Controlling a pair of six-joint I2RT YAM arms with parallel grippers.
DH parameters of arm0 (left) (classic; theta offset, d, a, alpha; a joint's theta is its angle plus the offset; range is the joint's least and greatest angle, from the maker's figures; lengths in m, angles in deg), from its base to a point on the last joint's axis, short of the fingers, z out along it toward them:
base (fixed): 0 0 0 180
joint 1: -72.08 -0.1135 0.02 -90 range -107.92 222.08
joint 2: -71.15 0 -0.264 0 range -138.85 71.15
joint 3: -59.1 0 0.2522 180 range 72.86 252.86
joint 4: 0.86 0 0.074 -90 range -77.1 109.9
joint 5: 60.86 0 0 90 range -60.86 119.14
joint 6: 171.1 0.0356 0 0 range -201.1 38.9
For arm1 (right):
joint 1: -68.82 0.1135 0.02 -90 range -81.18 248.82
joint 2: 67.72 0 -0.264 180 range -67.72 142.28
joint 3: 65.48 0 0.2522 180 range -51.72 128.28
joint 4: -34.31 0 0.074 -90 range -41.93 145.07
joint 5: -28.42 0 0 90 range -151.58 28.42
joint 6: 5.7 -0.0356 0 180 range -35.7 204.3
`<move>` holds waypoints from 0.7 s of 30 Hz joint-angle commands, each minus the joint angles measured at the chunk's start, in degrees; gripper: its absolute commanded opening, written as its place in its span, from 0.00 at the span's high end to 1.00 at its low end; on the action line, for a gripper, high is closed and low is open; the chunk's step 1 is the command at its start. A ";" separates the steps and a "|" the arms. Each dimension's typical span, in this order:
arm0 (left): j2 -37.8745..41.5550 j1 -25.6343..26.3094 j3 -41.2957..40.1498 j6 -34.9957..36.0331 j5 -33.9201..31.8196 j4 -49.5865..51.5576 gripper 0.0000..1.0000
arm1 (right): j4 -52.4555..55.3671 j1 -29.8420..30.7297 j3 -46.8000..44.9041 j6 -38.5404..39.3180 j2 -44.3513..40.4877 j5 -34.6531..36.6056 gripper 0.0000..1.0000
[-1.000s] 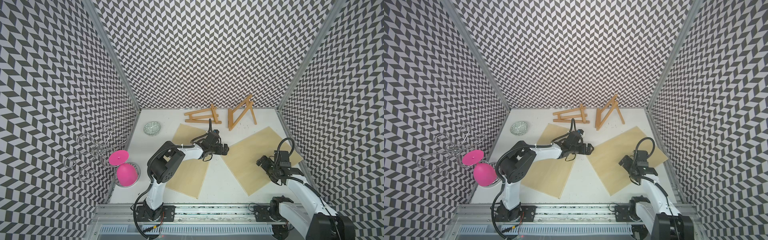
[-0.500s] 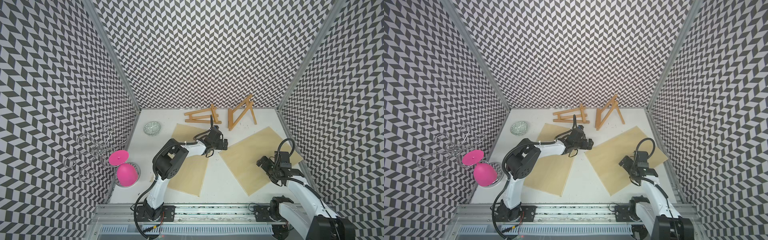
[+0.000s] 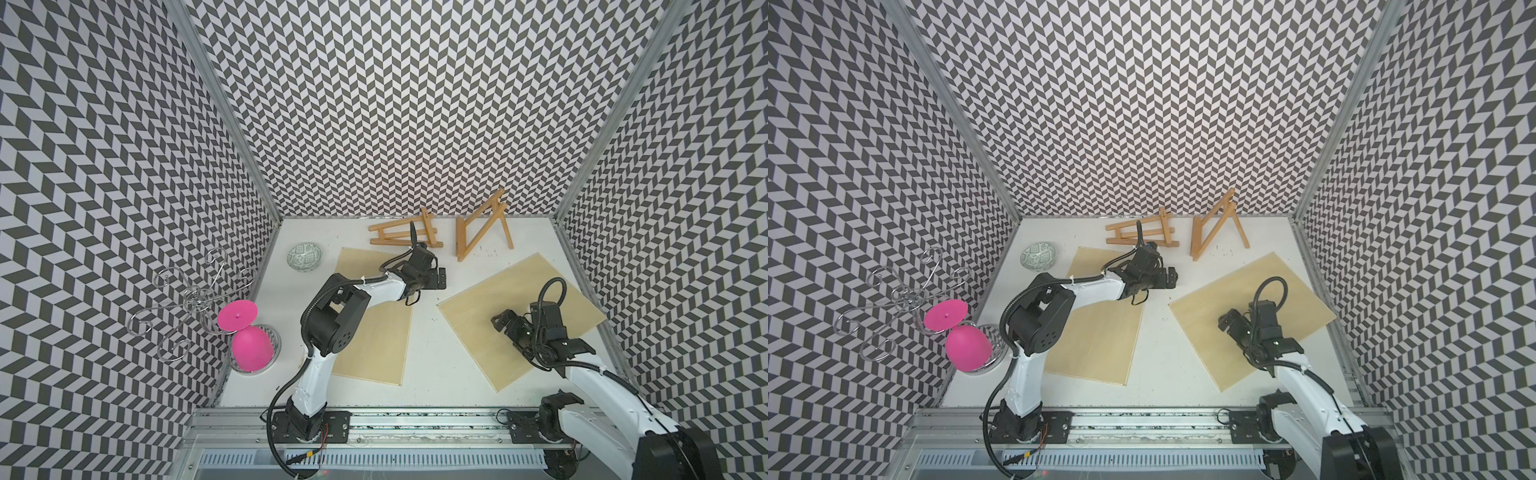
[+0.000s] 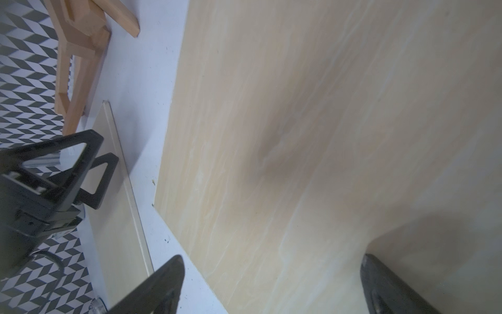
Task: Assemble the easel
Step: Adjust the drawing board at the center of the board.
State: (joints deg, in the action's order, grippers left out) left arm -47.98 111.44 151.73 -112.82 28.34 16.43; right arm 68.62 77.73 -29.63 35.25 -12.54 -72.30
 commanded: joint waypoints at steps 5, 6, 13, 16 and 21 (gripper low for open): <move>7.80 3.76 -4.43 -3.15 2.97 -1.31 0.00 | 13.88 0.46 4.15 -3.23 -1.56 13.61 0.01; 8.15 4.16 -4.89 -3.45 3.23 -1.39 0.00 | 15.34 0.41 4.66 -3.60 -2.18 16.33 0.01; 10.72 5.95 -7.68 -3.65 5.32 -2.70 0.00 | 22.62 0.32 5.41 -5.95 -6.60 23.90 0.01; 12.09 6.09 -9.39 -3.82 5.62 -3.68 0.00 | 23.37 0.28 4.55 -7.41 -7.14 23.28 0.01; 13.44 6.06 -11.49 -4.09 5.48 -4.85 0.00 | 21.86 0.34 3.61 -7.45 -4.97 20.67 0.01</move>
State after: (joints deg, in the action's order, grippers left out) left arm -36.75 117.40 141.04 -115.80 33.50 14.00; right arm 90.98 78.03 -25.39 29.13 -18.57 -51.58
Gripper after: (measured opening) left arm 0.992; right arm 0.993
